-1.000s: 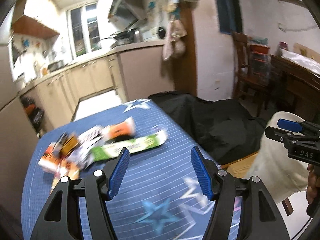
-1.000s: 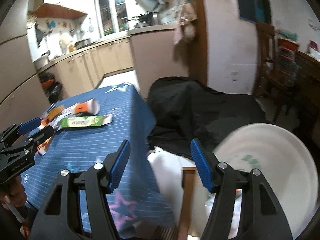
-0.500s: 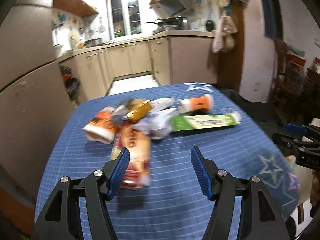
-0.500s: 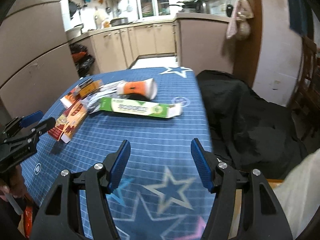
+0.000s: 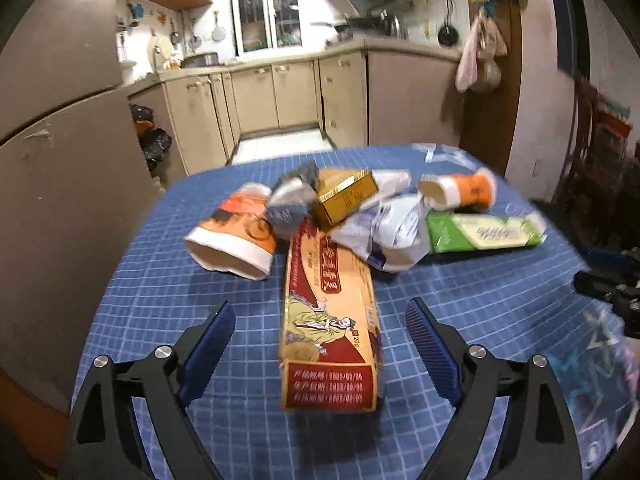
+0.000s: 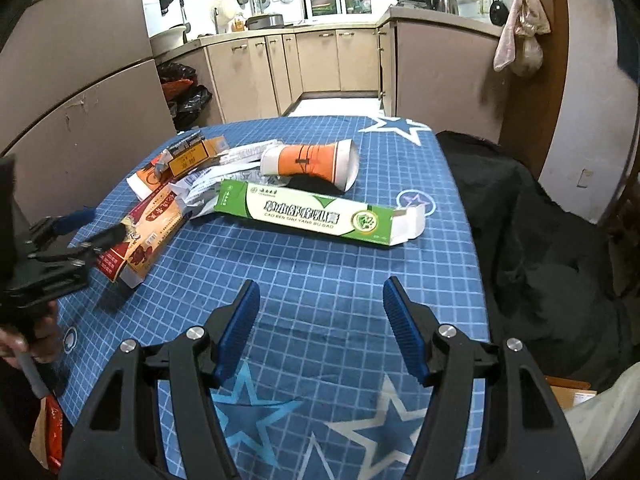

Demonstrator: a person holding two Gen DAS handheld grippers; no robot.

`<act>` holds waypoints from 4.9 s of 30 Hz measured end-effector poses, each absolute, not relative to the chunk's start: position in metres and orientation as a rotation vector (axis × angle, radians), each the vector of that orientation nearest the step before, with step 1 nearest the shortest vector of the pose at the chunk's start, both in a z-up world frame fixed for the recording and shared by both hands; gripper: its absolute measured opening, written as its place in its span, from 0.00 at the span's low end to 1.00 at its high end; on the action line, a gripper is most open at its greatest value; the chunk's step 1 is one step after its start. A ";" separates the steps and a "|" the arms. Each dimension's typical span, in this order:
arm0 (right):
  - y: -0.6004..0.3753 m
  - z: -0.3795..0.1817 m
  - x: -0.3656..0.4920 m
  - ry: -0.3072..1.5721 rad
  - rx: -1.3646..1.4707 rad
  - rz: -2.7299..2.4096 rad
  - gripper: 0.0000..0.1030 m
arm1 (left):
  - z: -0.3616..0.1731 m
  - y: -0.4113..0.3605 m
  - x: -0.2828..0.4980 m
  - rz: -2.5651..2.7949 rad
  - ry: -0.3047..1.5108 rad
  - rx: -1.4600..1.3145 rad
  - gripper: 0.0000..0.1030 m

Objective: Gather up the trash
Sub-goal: 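Grasp the long yellow-red Huatuo medicine box with the left tool, then grasp the orange paper cup with the right tool while the left tool holds the box, then carry the medicine box and paper cup with both tools over the bucket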

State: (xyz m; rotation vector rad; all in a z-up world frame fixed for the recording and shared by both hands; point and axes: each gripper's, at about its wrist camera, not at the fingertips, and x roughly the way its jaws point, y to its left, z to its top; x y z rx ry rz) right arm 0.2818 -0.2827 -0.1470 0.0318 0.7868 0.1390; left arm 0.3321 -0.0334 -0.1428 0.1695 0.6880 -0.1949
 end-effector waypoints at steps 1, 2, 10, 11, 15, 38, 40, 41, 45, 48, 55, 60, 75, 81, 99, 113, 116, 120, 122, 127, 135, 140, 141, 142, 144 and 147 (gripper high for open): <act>-0.283 -0.149 0.283 0.792 0.033 0.139 0.60 | -0.147 -0.035 0.336 -0.197 0.695 0.175 0.85; -0.284 -0.151 0.284 0.796 0.034 0.140 0.60 | -0.152 -0.039 0.342 -0.197 0.708 0.186 0.85; -0.289 -0.156 0.288 0.802 0.048 0.141 0.60 | -0.176 -0.052 0.384 -0.156 0.825 0.209 0.85; -0.290 -0.156 0.288 0.802 0.051 0.143 0.60 | -0.177 -0.052 0.386 -0.155 0.829 0.214 0.83; -0.293 -0.160 0.287 0.807 0.062 0.143 0.60 | -0.174 -0.041 0.386 -0.144 0.825 0.146 0.64; -0.274 -0.155 0.295 0.845 -0.094 0.232 0.60 | -0.156 0.040 0.265 -0.112 0.739 0.054 0.64; -0.277 -0.152 0.302 0.849 -0.140 0.217 0.60 | -0.157 0.040 0.264 -0.121 0.735 0.048 0.64; -0.280 -0.149 0.307 0.849 -0.156 0.211 0.60 | -0.157 0.039 0.264 -0.126 0.737 0.041 0.64; -0.282 -0.133 0.328 0.816 -0.157 0.229 0.60 | -0.161 0.037 0.266 -0.139 0.750 0.031 0.64; -0.273 -0.127 0.356 0.820 -0.214 0.246 0.75 | -0.161 0.036 0.265 -0.149 0.753 0.027 0.64; -0.248 -0.141 0.418 0.852 -0.407 0.232 0.86 | -0.159 0.035 0.271 -0.164 0.754 0.009 0.64; -0.228 -0.156 0.443 0.868 -0.602 0.191 0.76 | -0.163 0.036 0.277 -0.174 0.773 -0.017 0.64; -0.241 -0.115 0.410 0.744 -0.423 0.143 0.45 | -0.164 0.025 0.279 -0.189 0.761 0.015 0.64; -0.244 -0.078 0.339 0.636 -0.231 0.231 0.45 | -0.153 0.017 0.272 -0.199 0.733 0.032 0.64; -0.267 -0.128 0.204 0.719 0.211 0.263 0.45 | -0.130 -0.027 0.241 -0.141 0.639 0.143 0.64; -0.296 -0.094 0.148 0.607 0.246 0.193 0.45 | -0.095 -0.081 0.218 -0.230 0.550 0.190 0.64; -0.315 -0.084 0.135 0.572 0.254 0.145 0.45 | -0.084 -0.102 0.214 -0.275 0.525 0.198 0.64; -0.342 -0.074 0.119 0.533 0.266 0.082 0.45 | -0.071 -0.141 0.207 -0.349 0.491 0.216 0.64; -0.358 -0.070 0.109 0.512 0.273 0.045 0.45 | -0.068 -0.161 0.204 -0.384 0.479 0.229 0.64; -0.393 -0.061 0.091 0.470 0.287 -0.033 0.45 | -0.062 -0.210 0.197 -0.473 0.469 0.250 0.64; -0.448 -0.057 0.060 0.411 0.317 -0.158 0.45 | -0.062 -0.283 0.180 -0.589 0.452 0.309 0.64; -0.473 -0.061 0.041 0.393 0.333 -0.229 0.45 | -0.062 -0.322 0.171 -0.657 0.445 0.340 0.64; -0.478 -0.062 0.037 0.391 0.334 -0.242 0.45 | -0.062 -0.330 0.168 -0.671 0.442 0.348 0.64; -0.481 -0.062 0.033 0.388 0.335 -0.254 0.45 | -0.063 -0.336 0.166 -0.682 0.440 0.354 0.64; -0.491 -0.062 0.025 0.383 0.338 -0.280 0.45 | -0.063 -0.355 0.160 -0.710 0.438 0.370 0.64; -0.504 -0.063 0.015 0.376 0.342 -0.316 0.45 | -0.065 -0.376 0.153 -0.747 0.439 0.388 0.64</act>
